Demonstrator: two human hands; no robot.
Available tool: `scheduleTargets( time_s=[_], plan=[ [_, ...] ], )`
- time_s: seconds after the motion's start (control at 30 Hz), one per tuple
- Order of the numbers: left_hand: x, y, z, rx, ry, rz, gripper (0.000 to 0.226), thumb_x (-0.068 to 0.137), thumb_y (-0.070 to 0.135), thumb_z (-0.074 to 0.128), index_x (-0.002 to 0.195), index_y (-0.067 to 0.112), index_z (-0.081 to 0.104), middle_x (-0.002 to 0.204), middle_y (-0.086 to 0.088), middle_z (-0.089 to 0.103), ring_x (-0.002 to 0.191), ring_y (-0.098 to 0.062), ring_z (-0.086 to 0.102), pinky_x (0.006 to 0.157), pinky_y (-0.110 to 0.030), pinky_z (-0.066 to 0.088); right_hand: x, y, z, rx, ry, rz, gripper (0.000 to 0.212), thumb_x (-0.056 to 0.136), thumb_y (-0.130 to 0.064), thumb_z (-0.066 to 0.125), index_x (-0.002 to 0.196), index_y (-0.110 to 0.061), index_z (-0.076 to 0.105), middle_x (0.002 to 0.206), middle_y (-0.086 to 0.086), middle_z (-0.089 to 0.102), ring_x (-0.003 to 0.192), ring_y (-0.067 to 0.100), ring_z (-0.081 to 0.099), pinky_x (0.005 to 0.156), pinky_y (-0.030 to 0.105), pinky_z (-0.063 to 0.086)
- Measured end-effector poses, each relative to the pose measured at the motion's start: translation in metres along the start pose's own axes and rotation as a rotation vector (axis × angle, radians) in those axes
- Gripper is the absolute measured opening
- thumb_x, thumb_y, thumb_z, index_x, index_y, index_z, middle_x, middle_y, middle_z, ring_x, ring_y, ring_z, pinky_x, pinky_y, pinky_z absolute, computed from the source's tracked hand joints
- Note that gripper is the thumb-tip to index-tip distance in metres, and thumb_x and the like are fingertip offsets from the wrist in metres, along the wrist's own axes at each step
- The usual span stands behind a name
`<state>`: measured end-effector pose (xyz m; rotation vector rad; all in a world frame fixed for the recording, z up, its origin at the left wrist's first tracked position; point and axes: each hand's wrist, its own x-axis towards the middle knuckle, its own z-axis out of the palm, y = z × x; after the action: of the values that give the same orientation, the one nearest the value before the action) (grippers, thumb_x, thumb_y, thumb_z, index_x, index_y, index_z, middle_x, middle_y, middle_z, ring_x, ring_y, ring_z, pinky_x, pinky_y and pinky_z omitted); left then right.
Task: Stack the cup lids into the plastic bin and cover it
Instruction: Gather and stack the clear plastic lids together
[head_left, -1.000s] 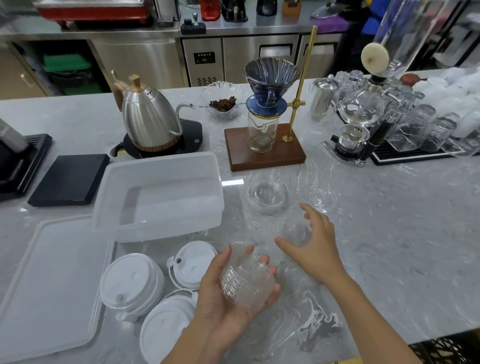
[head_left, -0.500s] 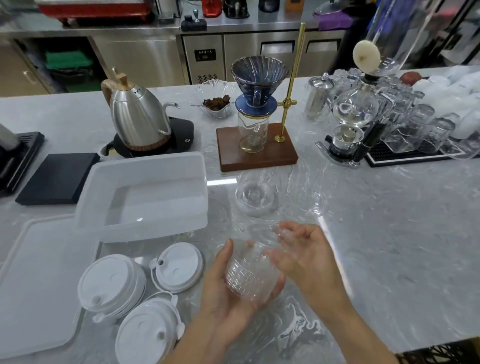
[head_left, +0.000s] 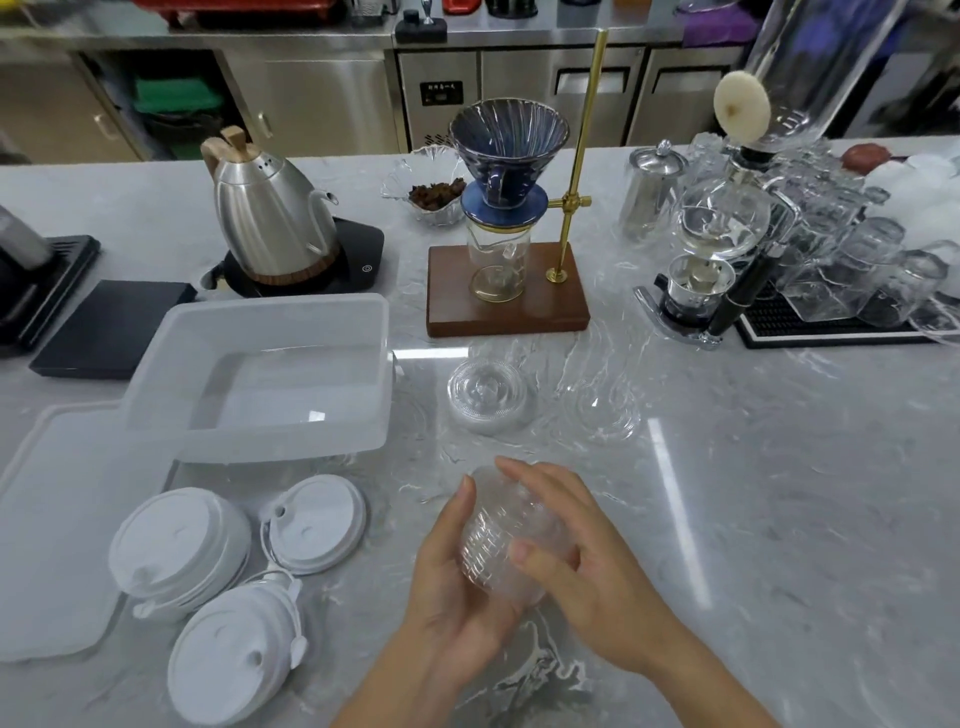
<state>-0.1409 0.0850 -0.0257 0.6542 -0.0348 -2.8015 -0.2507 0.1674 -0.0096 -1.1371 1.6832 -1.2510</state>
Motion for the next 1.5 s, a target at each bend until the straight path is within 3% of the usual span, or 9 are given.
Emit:
scheduleTargets(
  time_s=[0.13, 0.3, 0.4, 0.47, 0.57, 0.73, 0.93, 1.23, 1.5],
  plan=[
    [0.005, -0.006, 0.005, 0.045, -0.024, 0.069, 0.068, 0.060, 0.026, 0.097, 0.118, 0.017, 0.064, 0.129, -0.013, 0.062, 0.128, -0.032, 0.058, 0.119, -0.048, 0.030, 0.001, 0.004, -0.016, -0.120, -0.105, -0.015, 0.053, 0.087, -0.054, 0.048, 0.140, -0.048, 0.050, 0.144, -0.020, 0.037, 0.143, 0.007, 0.031, 0.116, 0.024, 0.027],
    [0.008, -0.012, 0.009, 0.073, 0.016, 0.151, 0.062, 0.060, 0.029, 0.096, 0.114, 0.014, 0.070, 0.128, -0.017, 0.067, 0.126, -0.036, 0.061, 0.108, -0.054, 0.045, 0.002, 0.014, -0.026, -0.388, -0.246, -0.108, 0.054, 0.094, -0.061, 0.030, 0.148, -0.057, 0.030, 0.157, -0.031, 0.017, 0.153, 0.004, -0.011, 0.124, 0.034, 0.002],
    [0.008, -0.014, 0.012, 0.043, 0.035, 0.181, 0.063, 0.053, 0.023, 0.098, 0.110, 0.012, 0.072, 0.121, -0.021, 0.069, 0.108, -0.037, 0.070, 0.091, -0.052, 0.057, 0.011, 0.020, -0.034, -0.247, -0.243, -0.133, 0.045, 0.098, -0.051, 0.038, 0.143, -0.051, 0.043, 0.155, -0.026, 0.029, 0.153, 0.003, 0.006, 0.124, 0.029, 0.012],
    [0.006, -0.011, 0.013, 0.026, 0.041, 0.198, 0.066, 0.051, 0.022, 0.099, 0.110, 0.012, 0.072, 0.115, -0.022, 0.069, 0.101, -0.039, 0.069, 0.086, -0.053, 0.057, 0.025, 0.024, -0.048, -0.083, -0.030, -0.091, 0.042, 0.093, -0.048, 0.052, 0.131, -0.035, 0.062, 0.144, -0.018, 0.050, 0.142, 0.000, 0.037, 0.117, 0.022, 0.030],
    [0.004, -0.005, 0.011, 0.010, 0.087, 0.203, 0.068, 0.047, 0.026, 0.099, 0.109, 0.018, 0.071, 0.117, -0.020, 0.067, 0.107, -0.041, 0.062, 0.089, -0.055, 0.052, 0.063, 0.038, -0.079, -0.403, 0.319, 0.011, 0.048, 0.084, -0.035, 0.074, 0.128, -0.019, 0.062, 0.137, -0.003, 0.055, 0.133, 0.017, 0.050, 0.111, 0.026, 0.038],
    [-0.001, -0.002, 0.006, -0.016, 0.091, 0.181, 0.066, 0.047, 0.026, 0.099, 0.107, 0.020, 0.073, 0.117, -0.018, 0.068, 0.109, -0.039, 0.061, 0.092, -0.055, 0.052, 0.115, 0.053, -0.100, -0.870, 0.062, 0.302, 0.117, 0.069, -0.071, 0.071, 0.158, -0.020, 0.014, 0.165, 0.013, 0.018, 0.153, 0.030, 0.014, 0.122, 0.047, 0.015],
    [-0.007, 0.004, 0.004, -0.027, 0.107, 0.164, 0.068, 0.046, 0.026, 0.100, 0.108, 0.021, 0.072, 0.117, -0.016, 0.068, 0.109, -0.039, 0.062, 0.095, -0.056, 0.051, 0.121, 0.058, -0.095, -0.909, 0.049, 0.267, 0.099, 0.073, -0.052, 0.076, 0.153, -0.020, 0.027, 0.152, 0.008, 0.041, 0.141, 0.030, 0.035, 0.112, 0.044, 0.032],
    [-0.011, 0.014, 0.003, -0.031, 0.107, 0.123, 0.067, 0.048, 0.026, 0.099, 0.107, 0.023, 0.070, 0.123, -0.013, 0.063, 0.110, -0.037, 0.061, 0.096, -0.055, 0.051, 0.093, 0.041, -0.096, -0.371, 0.245, 0.138, 0.073, 0.071, -0.038, 0.082, 0.135, -0.046, 0.048, 0.122, -0.008, 0.038, 0.115, 0.013, 0.047, 0.096, 0.028, 0.041],
    [-0.012, 0.027, 0.001, -0.009, 0.075, 0.098, 0.062, 0.054, 0.027, 0.097, 0.109, 0.022, 0.070, 0.123, -0.015, 0.063, 0.107, -0.038, 0.062, 0.090, -0.054, 0.053, 0.062, 0.007, -0.068, 0.063, 0.186, 0.045, 0.064, 0.061, -0.047, 0.078, 0.121, -0.041, 0.058, 0.121, -0.008, 0.062, 0.103, -0.001, 0.063, 0.080, 0.018, 0.056]
  ],
)
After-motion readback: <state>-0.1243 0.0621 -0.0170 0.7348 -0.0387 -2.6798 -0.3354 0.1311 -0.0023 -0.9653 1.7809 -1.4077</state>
